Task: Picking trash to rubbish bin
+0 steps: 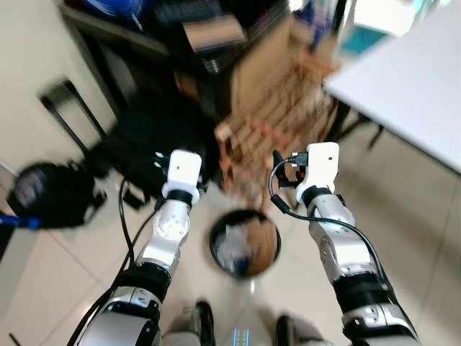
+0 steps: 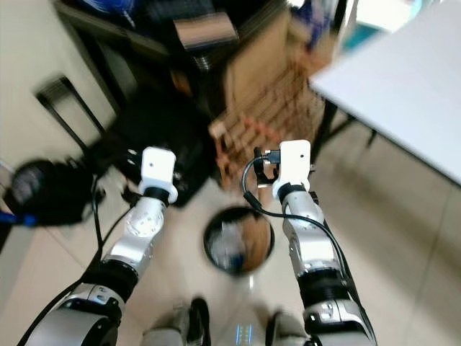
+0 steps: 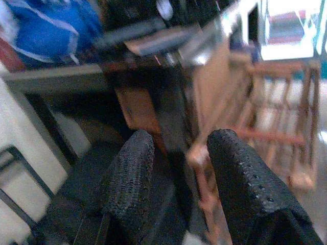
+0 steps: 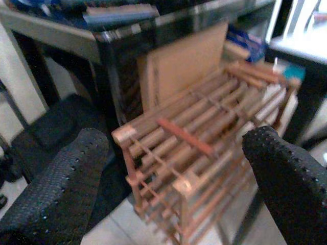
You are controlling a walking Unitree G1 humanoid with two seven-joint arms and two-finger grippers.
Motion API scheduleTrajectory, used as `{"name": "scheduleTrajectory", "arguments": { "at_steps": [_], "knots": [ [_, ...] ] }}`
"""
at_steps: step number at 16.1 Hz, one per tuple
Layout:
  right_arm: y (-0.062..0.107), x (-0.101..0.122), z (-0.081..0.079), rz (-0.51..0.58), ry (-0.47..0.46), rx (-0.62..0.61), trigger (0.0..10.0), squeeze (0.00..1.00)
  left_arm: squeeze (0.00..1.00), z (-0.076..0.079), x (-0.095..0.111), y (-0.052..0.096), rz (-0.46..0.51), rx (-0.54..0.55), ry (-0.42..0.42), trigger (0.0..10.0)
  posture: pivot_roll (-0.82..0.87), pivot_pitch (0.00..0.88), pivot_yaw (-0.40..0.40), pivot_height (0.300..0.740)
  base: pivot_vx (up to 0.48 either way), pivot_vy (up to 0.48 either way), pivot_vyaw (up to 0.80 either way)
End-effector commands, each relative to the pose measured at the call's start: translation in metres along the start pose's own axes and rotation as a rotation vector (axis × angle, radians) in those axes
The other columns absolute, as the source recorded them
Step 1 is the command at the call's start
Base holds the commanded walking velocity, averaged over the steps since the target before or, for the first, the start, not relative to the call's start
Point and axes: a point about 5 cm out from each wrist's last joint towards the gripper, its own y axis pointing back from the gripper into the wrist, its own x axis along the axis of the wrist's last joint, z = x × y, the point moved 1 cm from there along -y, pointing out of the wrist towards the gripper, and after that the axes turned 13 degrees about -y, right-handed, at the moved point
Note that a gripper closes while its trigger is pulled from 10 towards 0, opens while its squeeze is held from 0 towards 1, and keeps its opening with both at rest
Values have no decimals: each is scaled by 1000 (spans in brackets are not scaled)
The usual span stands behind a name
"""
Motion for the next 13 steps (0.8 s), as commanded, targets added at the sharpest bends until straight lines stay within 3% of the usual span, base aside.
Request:
{"name": "scheduleTrajectory", "arguments": {
  "at_steps": [1,9,13],
  "knots": [
    [-1,-4,0,-3,-11,2,10000,0,0,-5,-9,6,-36,34,4,10000,-42,64,56,740,0,0,0],
    [2,-6,4,24,-12,-10,10000,0,0,-1,-7,15,-39,24,20,10000,-69,18,52,740,0,0,0],
    [6,-10,7,15,-9,-14,10000,0,0,2,-8,17,-56,18,32,10000,-71,41,42,740,420,0,0]
  ]
}}
